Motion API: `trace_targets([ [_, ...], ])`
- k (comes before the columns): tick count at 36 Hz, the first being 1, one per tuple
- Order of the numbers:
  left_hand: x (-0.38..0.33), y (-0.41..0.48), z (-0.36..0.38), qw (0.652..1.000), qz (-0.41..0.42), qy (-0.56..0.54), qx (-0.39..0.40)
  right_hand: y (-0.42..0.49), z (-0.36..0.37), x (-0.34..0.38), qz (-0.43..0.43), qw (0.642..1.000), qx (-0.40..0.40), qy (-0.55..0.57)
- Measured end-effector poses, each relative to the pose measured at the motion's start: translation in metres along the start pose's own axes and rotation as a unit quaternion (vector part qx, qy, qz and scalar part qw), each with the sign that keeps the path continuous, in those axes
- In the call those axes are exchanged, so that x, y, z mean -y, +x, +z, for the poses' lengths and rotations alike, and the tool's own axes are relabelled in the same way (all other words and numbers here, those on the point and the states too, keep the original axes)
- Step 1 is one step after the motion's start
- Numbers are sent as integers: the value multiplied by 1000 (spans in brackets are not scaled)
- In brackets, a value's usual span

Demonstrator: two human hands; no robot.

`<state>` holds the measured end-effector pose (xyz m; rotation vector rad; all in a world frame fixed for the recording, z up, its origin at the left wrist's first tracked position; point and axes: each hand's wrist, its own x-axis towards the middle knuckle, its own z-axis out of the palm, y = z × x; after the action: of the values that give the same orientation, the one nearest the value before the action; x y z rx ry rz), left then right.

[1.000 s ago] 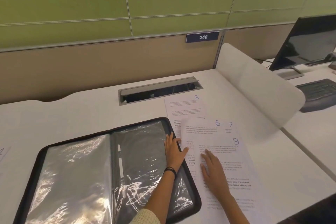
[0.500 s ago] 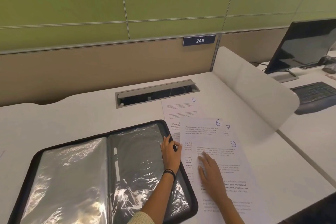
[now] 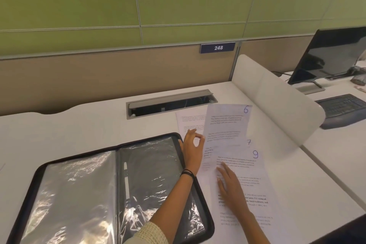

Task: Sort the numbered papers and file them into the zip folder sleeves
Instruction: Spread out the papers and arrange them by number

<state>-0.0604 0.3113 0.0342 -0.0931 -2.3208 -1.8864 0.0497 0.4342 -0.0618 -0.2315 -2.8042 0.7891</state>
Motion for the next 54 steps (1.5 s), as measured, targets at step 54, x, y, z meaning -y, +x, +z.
trace_targets([
  [54,-39,-43,-300,982,71,31,-175,37,-40,212,-7,911,83,403],
])
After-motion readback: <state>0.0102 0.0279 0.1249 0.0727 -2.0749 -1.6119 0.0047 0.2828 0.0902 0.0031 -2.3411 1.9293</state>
